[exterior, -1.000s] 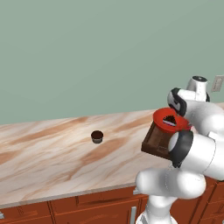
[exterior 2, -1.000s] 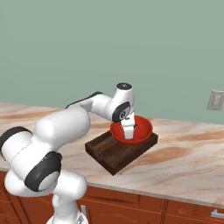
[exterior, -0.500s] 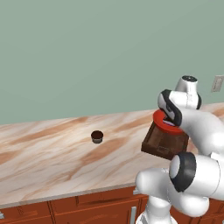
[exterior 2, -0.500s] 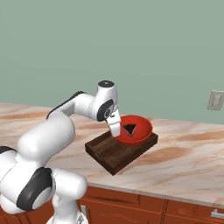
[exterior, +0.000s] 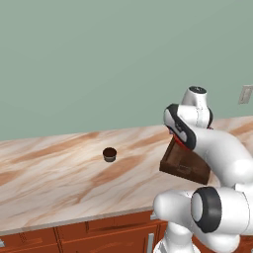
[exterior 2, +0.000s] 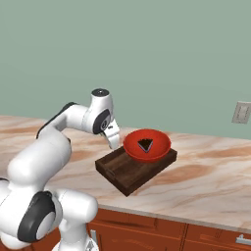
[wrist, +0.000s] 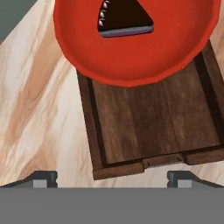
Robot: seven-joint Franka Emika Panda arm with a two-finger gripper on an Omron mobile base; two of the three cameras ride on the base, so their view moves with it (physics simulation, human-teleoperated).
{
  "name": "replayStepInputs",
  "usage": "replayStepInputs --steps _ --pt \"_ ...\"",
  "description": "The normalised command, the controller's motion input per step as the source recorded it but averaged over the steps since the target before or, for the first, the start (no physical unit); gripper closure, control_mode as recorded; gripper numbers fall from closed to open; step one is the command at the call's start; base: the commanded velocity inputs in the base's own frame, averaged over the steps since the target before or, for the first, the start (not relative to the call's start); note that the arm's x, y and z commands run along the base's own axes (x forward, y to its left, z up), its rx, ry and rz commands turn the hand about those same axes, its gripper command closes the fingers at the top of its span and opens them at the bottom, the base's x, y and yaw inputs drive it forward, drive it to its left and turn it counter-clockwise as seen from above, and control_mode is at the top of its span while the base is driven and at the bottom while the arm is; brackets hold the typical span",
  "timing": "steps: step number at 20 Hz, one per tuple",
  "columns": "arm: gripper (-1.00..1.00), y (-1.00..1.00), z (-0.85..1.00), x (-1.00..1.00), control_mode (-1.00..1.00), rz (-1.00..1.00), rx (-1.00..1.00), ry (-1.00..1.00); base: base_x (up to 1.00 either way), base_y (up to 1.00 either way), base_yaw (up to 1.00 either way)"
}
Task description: Place the bowl with cake and the cupcake onto the tray.
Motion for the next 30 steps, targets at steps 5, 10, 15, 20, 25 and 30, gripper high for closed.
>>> replayStepInputs --steps 5,10,15,20,25,30 --pt "-1.0 0.73 0.0 0.2 -1.0 0.28 -0.02 0.0 0.0 0.0 0.0" --pt "-1.0 0.72 0.0 0.25 -1.0 0.3 -0.02 0.0 0.0 0.0 0.0" --pt "-1.0 0.61 0.0 0.09 -1.0 0.27 -0.05 -0.04 0.0 0.0 0.0" --pt "-1.0 0.6 0.0 0.0 -1.0 0.2 -0.1 -0.11 0.0 0.0 0.0" --pt "-1.0 0.38 -0.08 0.0 -1.0 0.13 -0.06 -0.14 0.0 0.0 0.0" --pt "-1.0 0.31 -0.17 0.0 -1.0 0.13 0.0 -0.05 0.0 0.0 0.0"
